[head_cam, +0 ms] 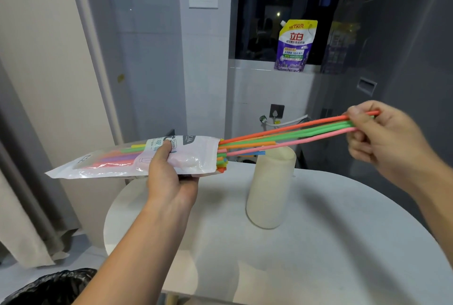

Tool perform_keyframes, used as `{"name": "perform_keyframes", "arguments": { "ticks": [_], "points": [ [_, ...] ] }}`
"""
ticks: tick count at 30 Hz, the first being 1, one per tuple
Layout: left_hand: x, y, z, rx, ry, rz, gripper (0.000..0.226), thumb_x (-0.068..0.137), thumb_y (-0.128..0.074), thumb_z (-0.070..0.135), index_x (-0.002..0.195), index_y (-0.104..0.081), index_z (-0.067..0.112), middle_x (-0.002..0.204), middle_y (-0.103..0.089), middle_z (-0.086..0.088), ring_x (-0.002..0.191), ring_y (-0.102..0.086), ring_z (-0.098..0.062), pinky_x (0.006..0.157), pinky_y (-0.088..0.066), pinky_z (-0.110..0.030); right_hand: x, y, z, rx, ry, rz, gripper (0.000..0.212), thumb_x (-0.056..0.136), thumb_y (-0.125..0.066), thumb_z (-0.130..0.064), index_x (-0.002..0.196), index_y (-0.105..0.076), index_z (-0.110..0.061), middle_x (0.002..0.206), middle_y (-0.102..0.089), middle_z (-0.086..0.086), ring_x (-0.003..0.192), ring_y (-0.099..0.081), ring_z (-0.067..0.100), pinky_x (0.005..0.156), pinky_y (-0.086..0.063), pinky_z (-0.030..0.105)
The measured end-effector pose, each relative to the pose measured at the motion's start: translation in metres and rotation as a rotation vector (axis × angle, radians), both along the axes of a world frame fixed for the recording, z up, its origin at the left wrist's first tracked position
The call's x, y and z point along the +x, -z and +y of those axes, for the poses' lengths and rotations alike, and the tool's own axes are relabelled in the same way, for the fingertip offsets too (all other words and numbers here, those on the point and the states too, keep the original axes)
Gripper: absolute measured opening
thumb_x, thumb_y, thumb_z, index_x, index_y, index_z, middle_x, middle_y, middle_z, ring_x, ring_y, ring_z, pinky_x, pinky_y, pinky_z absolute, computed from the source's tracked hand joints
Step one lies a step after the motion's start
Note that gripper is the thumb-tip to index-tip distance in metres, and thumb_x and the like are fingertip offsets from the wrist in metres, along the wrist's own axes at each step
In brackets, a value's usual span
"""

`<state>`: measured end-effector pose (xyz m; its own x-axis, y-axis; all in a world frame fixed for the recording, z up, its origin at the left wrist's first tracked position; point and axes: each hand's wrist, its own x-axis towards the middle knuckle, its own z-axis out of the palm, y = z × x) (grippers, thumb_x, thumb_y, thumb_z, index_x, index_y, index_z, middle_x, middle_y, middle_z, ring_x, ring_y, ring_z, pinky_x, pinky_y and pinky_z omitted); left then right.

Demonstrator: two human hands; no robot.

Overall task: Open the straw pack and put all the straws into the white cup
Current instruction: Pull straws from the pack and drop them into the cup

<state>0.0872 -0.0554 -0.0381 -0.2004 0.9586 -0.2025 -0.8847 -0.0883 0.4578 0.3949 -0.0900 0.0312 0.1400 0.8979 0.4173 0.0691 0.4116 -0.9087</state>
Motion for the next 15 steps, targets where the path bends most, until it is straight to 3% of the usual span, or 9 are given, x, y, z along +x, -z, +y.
{"name": "perform_keyframes", "arguments": {
  "ticks": [4, 8, 11, 15],
  "points": [
    [0.003, 0.003, 0.003, -0.013, 0.012, -0.005, 0.02, 0.101, -0.059, 0.017, 0.121, -0.062, 0.019, 0.088, -0.079, -0.003, 0.077, -0.078, -0.023, 0.05, -0.06, -0.046, 0.028, -0.02, 0.0, 0.012, -0.008, -0.073, 0.023, 0.094, -0.067, -0.033, 0.076, -0.063, -0.021, 0.05, -0.042, -0.005, 0.039, -0.03, 0.01, 0.036, -0.03, 0.021],
    [0.001, 0.006, 0.004, -0.015, 0.007, -0.003, 0.022, 0.102, -0.058, 0.018, 0.123, -0.059, 0.017, 0.09, -0.078, -0.007, 0.072, -0.078, -0.027, 0.045, -0.057, -0.047, 0.049, -0.043, -0.001, -0.003, -0.062, -0.139, 0.04, 0.067, -0.083, -0.06, 0.073, -0.064, -0.025, 0.049, -0.044, -0.006, 0.035, -0.033, 0.008, 0.034, -0.031, 0.02],
    [0.002, 0.008, 0.005, -0.015, 0.017, 0.011, 0.03, 0.102, -0.057, 0.02, 0.131, -0.055, 0.017, 0.102, -0.076, -0.011, 0.072, -0.079, -0.031, 0.045, -0.057, -0.051, 0.06, -0.058, -0.001, -0.012, -0.045, -0.189, 0.041, 0.067, -0.082, -0.062, 0.073, -0.065, -0.025, 0.047, -0.045, -0.007, 0.033, -0.033, 0.007, 0.033, -0.031, 0.019],
    [0.007, 0.012, 0.004, -0.017, 0.036, 0.011, 0.037, 0.102, -0.057, 0.02, 0.138, -0.052, 0.016, 0.093, -0.079, -0.01, 0.072, -0.079, -0.032, 0.045, -0.057, -0.052, 0.066, -0.072, 0.001, -0.017, 0.005, -0.263, 0.032, 0.078, -0.078, -0.052, 0.073, -0.065, -0.024, 0.048, -0.046, -0.006, 0.035, -0.034, 0.008, 0.033, -0.032, 0.021]
  ]
}}
